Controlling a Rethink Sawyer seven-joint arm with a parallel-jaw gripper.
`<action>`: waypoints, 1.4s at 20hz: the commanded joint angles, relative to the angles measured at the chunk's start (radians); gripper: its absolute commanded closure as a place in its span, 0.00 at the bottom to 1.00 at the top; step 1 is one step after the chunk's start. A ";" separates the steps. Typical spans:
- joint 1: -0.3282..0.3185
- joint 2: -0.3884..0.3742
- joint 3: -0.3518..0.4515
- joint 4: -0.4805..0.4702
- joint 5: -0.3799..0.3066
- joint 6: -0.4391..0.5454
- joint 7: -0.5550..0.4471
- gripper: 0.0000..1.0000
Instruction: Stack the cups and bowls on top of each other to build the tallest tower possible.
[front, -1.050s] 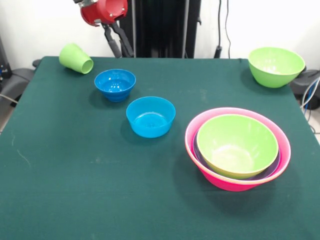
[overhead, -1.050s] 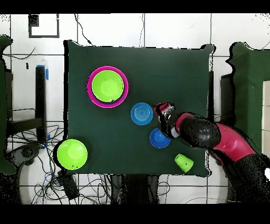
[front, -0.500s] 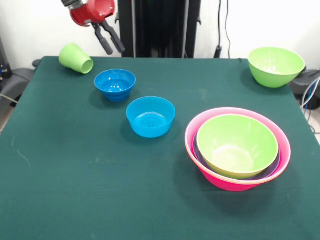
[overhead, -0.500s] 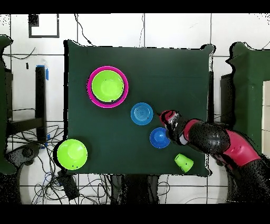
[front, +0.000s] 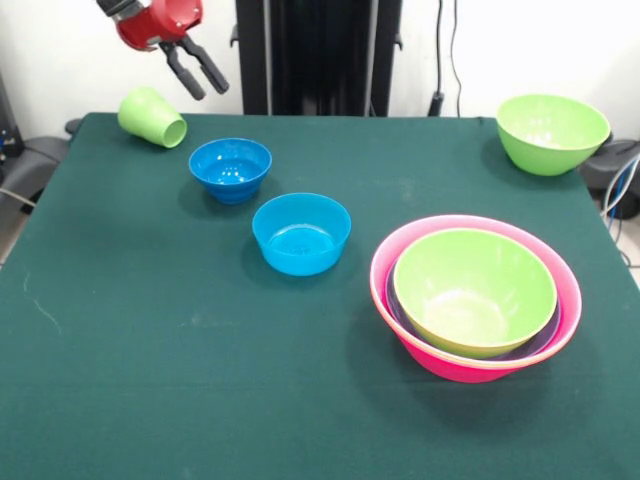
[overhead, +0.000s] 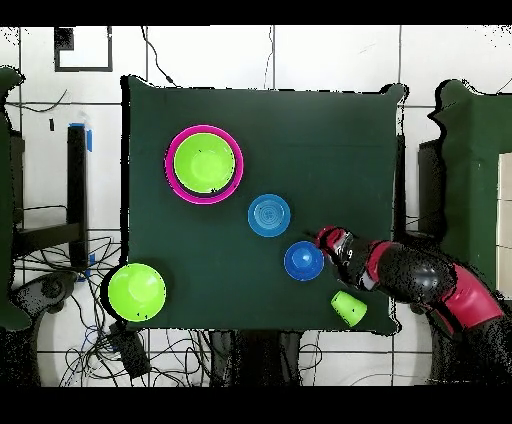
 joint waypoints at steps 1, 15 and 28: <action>-0.007 0.085 0.030 -0.054 -0.073 0.167 -0.360 0.00; -0.047 0.188 -0.019 -0.167 -0.116 0.261 -0.507 0.00; -0.099 0.257 -0.048 -0.264 -0.167 0.334 -0.638 0.00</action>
